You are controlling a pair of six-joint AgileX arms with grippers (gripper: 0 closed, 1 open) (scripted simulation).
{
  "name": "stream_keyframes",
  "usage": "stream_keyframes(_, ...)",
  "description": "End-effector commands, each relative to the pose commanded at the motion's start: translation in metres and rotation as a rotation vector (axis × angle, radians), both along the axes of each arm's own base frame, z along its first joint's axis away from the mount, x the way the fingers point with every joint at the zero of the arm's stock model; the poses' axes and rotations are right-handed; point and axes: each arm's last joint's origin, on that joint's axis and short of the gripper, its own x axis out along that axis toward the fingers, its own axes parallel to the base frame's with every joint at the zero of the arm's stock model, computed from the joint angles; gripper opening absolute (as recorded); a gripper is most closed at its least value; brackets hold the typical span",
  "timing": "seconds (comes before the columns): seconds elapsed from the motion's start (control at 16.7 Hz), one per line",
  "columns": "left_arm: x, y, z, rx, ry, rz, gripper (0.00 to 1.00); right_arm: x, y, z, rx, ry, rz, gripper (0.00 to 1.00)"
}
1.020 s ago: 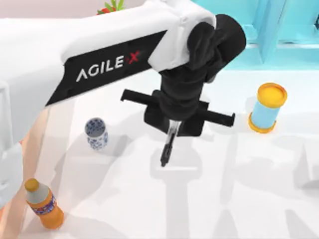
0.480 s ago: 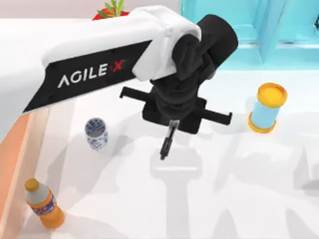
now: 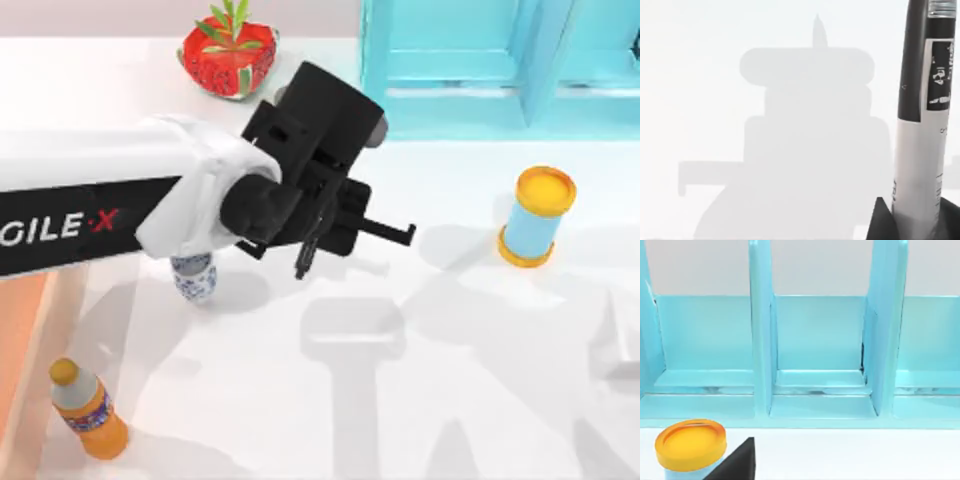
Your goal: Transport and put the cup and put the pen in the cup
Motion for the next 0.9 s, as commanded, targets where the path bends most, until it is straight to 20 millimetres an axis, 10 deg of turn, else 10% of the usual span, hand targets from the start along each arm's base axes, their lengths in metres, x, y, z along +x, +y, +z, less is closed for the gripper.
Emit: stream_keyframes(0.9, -0.099, 0.118, -0.009, -0.291, -0.874, 0.108, 0.0, 0.0, 0.0, 0.0, 0.0, 0.0, 0.0, 1.0)
